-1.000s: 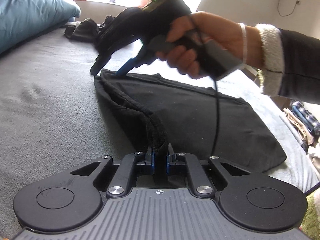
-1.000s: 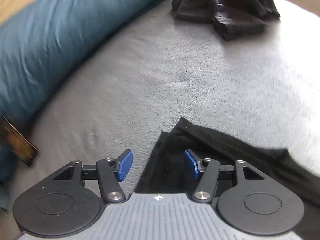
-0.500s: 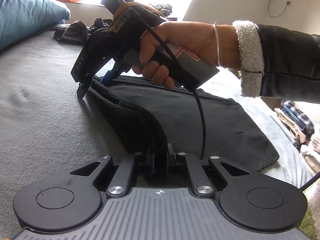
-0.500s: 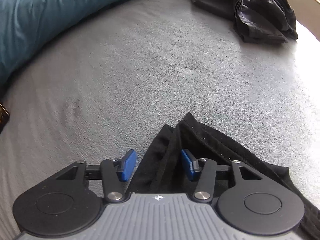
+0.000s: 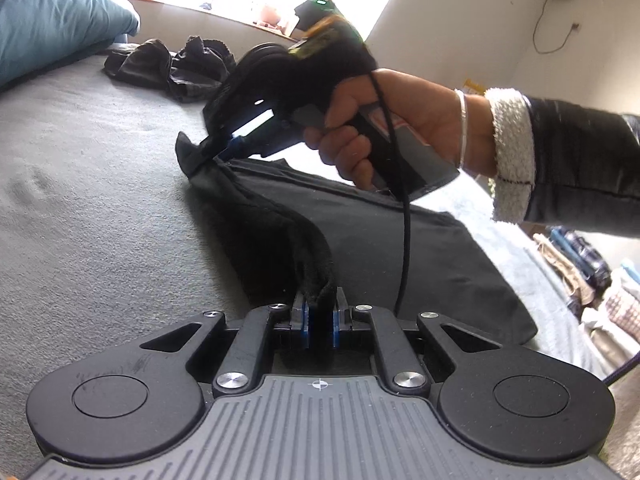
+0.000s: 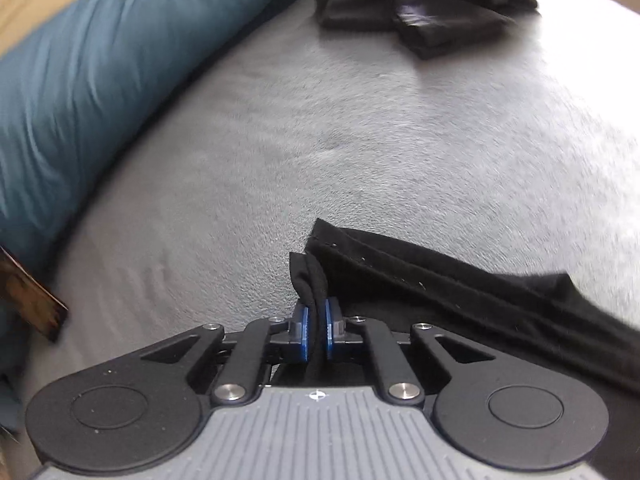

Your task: Fold clothes

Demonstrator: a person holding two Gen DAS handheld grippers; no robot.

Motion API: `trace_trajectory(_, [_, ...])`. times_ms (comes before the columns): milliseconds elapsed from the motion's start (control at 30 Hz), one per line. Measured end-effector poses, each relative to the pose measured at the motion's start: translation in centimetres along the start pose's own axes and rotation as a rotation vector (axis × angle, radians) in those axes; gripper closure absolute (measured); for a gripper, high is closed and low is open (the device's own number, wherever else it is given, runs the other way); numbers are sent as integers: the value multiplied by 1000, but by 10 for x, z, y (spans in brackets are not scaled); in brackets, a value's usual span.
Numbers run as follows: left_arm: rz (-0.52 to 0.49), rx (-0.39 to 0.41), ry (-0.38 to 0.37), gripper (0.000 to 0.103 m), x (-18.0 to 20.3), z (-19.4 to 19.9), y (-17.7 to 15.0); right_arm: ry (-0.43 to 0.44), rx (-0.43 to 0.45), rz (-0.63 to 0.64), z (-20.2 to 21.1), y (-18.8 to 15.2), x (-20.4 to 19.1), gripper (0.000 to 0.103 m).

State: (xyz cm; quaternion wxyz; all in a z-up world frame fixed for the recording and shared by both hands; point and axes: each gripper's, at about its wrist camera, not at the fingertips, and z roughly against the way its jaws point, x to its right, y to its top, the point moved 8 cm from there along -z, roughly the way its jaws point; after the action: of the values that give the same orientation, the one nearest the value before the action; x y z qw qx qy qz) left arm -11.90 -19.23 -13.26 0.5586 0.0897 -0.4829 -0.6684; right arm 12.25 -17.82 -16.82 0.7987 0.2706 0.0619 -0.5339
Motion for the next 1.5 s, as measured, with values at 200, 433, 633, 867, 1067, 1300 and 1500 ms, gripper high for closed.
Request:
trace_trajectory(200, [-26, 20, -32, 95, 9, 2, 4, 68, 56, -83, 32, 0, 17, 96])
trace_trajectory(433, [-13, 39, -128, 95, 18, 2, 18, 56, 114, -130, 84, -10, 52, 96])
trace_trajectory(633, [-62, -18, -266, 95, 37, -12, 22, 12, 177, -154, 134, -37, 88, 96])
trace_trajectory(867, [-257, -201, -373, 95, 102, -49, 22, 3, 275, -263, 170, -77, 147, 96])
trace_trajectory(1067, [-309, -266, -443, 95, 145, -84, 17, -24, 322, -355, 183, -107, 201, 97])
trace_trajectory(1300, [-303, -314, -489, 95, 179, -114, 0, -42, 352, -414, 198, -132, 249, 97])
trace_trajectory(1500, [-276, -335, -514, 95, 180, -127, 3, -48, 379, -450, 209, -147, 279, 97])
